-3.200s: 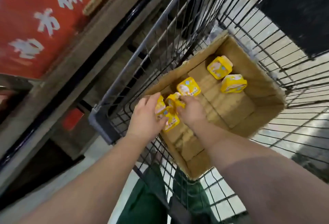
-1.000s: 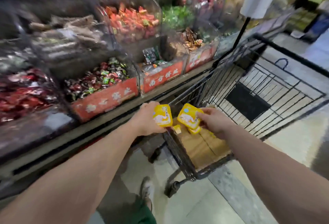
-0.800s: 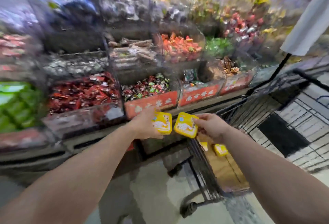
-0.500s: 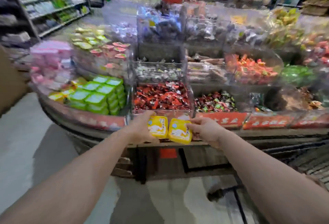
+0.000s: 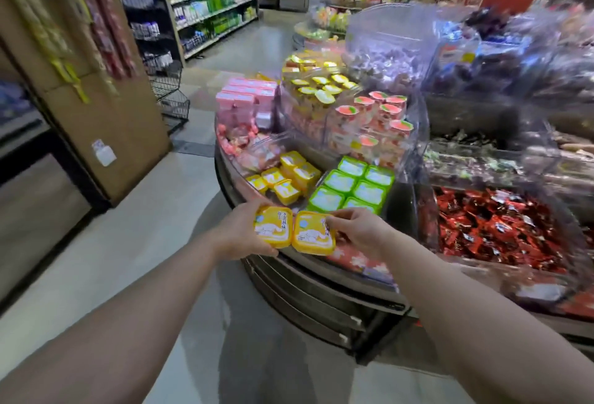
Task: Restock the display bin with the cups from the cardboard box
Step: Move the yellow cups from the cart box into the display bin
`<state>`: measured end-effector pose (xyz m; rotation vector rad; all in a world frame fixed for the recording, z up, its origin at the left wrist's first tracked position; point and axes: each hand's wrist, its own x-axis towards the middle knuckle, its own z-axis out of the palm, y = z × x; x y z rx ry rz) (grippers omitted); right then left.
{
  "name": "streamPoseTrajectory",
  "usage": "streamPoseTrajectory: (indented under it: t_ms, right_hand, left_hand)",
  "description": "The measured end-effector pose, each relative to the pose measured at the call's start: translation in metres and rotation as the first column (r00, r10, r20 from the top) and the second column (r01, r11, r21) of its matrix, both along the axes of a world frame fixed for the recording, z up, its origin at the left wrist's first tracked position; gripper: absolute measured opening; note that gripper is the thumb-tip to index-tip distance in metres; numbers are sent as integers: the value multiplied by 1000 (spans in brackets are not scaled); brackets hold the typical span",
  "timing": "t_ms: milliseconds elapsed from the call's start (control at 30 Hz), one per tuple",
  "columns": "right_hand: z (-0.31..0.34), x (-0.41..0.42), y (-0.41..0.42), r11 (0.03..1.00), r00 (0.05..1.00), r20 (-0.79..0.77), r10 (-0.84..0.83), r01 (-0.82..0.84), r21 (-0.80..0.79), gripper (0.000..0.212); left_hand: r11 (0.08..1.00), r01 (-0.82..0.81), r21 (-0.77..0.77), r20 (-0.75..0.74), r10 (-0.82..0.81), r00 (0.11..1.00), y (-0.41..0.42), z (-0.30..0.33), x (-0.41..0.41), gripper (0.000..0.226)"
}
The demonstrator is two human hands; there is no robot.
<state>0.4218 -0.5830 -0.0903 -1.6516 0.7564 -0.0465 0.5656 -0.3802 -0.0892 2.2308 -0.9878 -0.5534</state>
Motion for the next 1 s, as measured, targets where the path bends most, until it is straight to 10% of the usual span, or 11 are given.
streamPoseTrajectory:
  t_ms: [533, 1000]
  right_hand:
    - [-34, 242, -62, 973, 975, -10, -221, 220, -69, 20]
    - [-95, 266, -57, 837, 819, -203, -537, 547, -9, 20]
  left_hand:
    - [991, -129, -41, 44, 131, 990, -53, -13, 223, 101]
    - [902, 426, 70, -11, -426, 905, -163, -63, 331, 103]
